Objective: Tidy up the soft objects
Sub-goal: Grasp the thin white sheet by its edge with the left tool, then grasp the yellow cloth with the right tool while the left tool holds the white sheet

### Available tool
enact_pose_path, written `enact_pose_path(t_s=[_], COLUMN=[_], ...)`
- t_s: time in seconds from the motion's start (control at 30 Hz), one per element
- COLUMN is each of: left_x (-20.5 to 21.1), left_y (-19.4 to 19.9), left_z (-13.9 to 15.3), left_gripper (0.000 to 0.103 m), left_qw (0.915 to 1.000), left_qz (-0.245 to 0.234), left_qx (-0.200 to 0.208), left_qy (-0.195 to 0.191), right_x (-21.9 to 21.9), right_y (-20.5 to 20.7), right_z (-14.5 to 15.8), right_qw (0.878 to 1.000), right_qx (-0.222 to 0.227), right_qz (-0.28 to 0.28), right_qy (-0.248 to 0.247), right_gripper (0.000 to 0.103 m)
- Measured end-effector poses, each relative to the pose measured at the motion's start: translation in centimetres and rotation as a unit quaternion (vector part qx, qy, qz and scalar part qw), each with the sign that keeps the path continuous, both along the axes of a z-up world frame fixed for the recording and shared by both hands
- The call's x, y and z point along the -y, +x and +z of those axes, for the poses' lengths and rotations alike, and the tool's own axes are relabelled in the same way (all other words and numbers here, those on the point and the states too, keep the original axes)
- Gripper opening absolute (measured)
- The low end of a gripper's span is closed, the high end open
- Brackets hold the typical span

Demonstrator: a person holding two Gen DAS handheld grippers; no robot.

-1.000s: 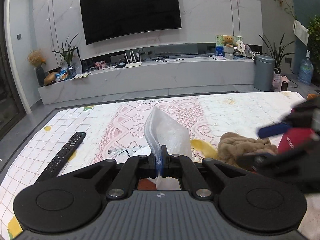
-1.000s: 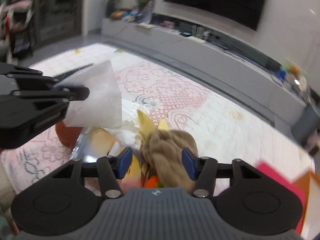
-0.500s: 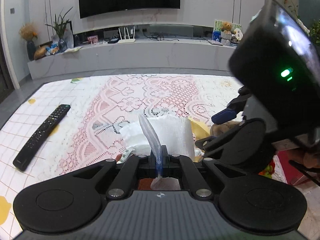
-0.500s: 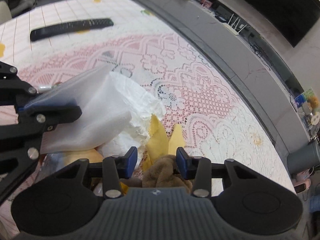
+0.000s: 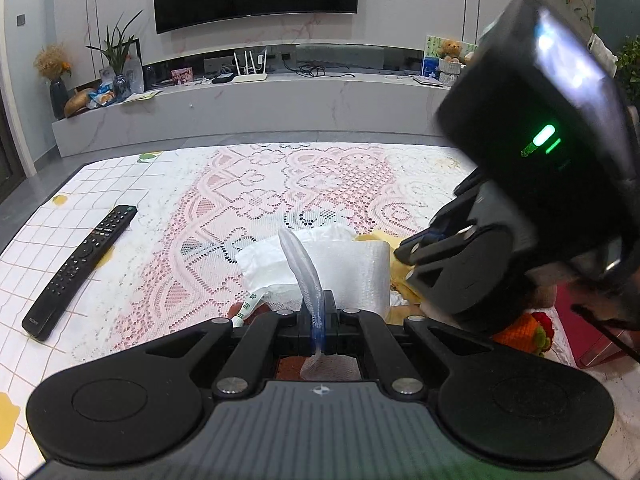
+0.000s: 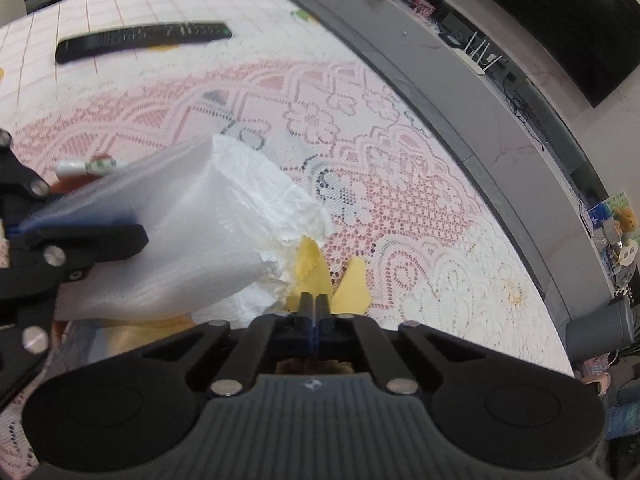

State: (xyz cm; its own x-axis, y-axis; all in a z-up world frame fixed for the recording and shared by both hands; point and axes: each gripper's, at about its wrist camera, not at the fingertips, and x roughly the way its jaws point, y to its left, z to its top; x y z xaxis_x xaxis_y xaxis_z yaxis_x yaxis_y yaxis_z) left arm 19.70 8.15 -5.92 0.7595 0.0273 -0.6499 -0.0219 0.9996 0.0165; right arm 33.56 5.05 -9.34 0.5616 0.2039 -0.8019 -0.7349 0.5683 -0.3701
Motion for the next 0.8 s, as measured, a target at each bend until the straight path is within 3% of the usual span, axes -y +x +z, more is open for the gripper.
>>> enact_pose_path(t_s=[0.4,0.6,0.77,0.8], left_x=[-0.2,0.1,-0.7,-0.9], left_y=[-0.7,-1.1,-0.4,-0.2], left_z=[0.9,1.0,0.8,0.7], left_gripper=[0.002,0.002,0.002,0.002], left_qw=[0.9996,0.9993,0.9996,0.9996], left_qz=[-0.012,-0.017,0.002,0.005], left_qx=[0.024,0.031,0.022,0.02], left_qy=[-0.014,-0.01,-0.019,-0.022], right_x=[3.0,4.3,4.7,4.2], right_y=[-2.8,-3.9,-3.0,-2.7], right_z=[6.0,3.7,4.3,4.6], right_qw=[0.997,0.997,0.994,0.994], right_qx=[0.0,-0.048,-0.072,-0.068], right_qz=[-0.04,-0.049,-0.053,-0.045], right_qy=[0.071,0.02,0.066,0.071], right_gripper=[0.0,0.0,0.002,0.007])
